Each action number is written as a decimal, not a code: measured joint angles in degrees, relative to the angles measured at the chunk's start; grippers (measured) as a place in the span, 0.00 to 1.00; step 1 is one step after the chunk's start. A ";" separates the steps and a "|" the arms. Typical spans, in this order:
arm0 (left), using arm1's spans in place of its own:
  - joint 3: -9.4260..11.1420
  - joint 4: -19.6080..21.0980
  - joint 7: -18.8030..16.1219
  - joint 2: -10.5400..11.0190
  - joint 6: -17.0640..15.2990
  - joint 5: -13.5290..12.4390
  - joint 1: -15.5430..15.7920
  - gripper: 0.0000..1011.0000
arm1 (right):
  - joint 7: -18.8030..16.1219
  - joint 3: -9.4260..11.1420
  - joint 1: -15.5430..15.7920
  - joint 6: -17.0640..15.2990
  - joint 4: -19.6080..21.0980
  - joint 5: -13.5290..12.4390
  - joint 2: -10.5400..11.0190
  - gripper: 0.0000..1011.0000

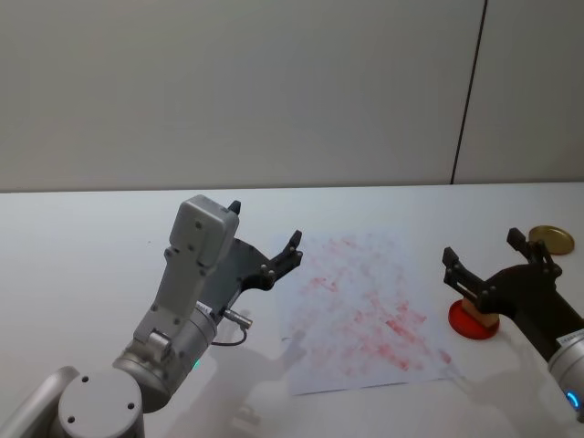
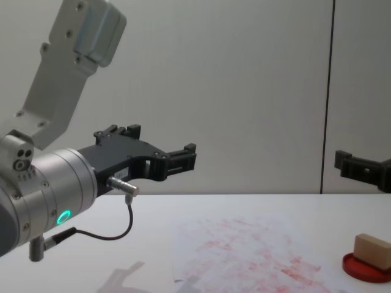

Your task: Use the one hand to pick up the stamp and affix it onto the A4 paper.

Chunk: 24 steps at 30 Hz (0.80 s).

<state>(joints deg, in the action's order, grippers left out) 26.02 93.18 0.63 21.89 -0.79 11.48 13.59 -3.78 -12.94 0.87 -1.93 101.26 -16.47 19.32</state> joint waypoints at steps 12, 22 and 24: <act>0.00 0.00 0.00 0.00 0.00 0.00 0.00 0.98 | 0.01 0.00 -0.02 0.00 0.00 0.01 0.02 0.99; 0.00 0.00 0.00 0.00 0.00 0.00 0.00 0.98 | -0.03 0.02 -0.05 -0.01 -0.02 0.00 0.01 0.99; 0.00 0.00 0.00 0.00 0.00 0.00 0.00 0.98 | -0.05 0.05 -0.06 -0.04 -0.07 -0.03 0.01 0.99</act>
<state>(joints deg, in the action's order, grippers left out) 26.02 93.18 0.63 21.90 -0.80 11.48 13.59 -3.83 -12.89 0.81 -1.97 101.19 -16.50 19.34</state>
